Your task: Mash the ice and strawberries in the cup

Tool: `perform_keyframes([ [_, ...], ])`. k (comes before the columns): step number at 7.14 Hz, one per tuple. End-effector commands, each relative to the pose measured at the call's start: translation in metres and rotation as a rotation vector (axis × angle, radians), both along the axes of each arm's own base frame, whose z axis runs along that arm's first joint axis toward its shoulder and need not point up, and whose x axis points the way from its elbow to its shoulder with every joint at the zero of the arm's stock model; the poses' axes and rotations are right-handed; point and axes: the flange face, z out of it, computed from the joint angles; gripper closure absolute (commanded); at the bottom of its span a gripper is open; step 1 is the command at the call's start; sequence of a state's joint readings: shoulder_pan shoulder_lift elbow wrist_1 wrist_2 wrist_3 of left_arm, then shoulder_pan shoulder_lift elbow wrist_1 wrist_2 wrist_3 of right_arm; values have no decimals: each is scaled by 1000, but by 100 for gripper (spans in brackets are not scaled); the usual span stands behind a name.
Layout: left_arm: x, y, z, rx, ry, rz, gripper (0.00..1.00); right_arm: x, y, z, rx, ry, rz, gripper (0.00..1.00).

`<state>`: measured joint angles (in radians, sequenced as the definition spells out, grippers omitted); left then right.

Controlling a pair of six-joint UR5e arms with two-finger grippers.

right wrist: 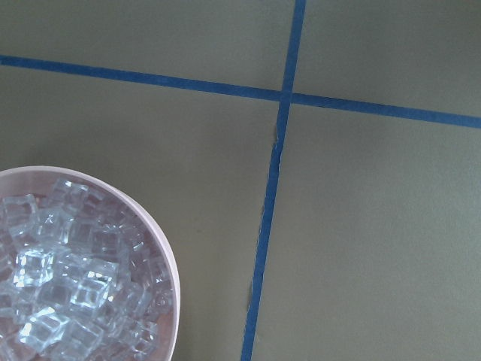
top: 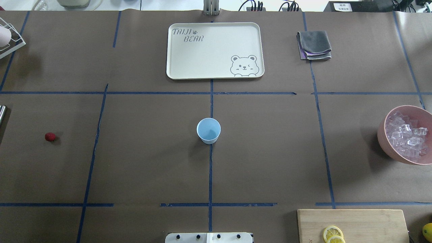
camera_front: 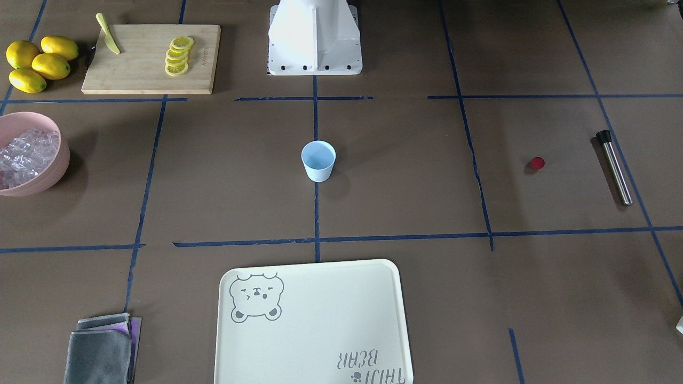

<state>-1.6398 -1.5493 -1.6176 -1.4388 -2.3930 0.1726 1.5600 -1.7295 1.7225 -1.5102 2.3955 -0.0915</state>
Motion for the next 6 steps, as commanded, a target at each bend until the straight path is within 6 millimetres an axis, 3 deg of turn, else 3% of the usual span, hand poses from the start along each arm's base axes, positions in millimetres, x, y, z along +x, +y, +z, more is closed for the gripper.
perform_keyframes([
  [1, 0, 0, -1, 3, 0, 1, 0, 1, 0, -2, 7, 8, 1, 0],
  [6, 0, 0, -1, 7, 0, 3, 0, 1, -1, -12, 29, 8, -1, 0],
])
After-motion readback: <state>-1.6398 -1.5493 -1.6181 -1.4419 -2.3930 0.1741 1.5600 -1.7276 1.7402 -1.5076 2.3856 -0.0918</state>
